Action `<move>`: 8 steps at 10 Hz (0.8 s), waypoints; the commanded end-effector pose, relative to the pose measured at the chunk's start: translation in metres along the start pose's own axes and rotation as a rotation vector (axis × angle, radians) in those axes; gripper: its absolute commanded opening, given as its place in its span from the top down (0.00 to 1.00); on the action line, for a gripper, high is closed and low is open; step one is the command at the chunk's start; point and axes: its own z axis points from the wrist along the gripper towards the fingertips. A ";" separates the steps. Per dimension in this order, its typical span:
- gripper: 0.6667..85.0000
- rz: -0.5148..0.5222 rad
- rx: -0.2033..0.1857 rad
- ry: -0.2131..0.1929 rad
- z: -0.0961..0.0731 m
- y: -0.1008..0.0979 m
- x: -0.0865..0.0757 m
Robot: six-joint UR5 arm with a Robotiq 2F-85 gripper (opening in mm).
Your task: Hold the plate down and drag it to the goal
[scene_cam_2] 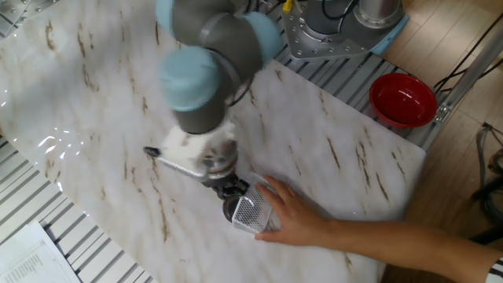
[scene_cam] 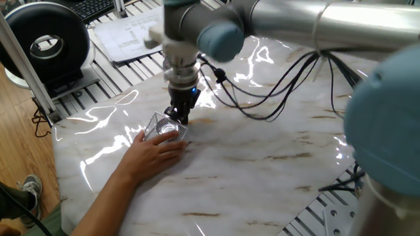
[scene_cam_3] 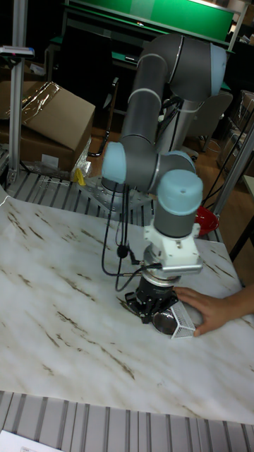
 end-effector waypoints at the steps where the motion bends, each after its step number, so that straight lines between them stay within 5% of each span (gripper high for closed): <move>1: 0.99 -0.117 -0.063 0.131 -0.060 -0.058 0.017; 2: 0.99 -0.106 0.025 0.135 -0.070 -0.077 0.018; 5: 0.99 -0.063 -0.031 0.113 -0.068 -0.051 0.010; 8: 0.99 -0.026 0.047 0.112 -0.076 -0.066 0.006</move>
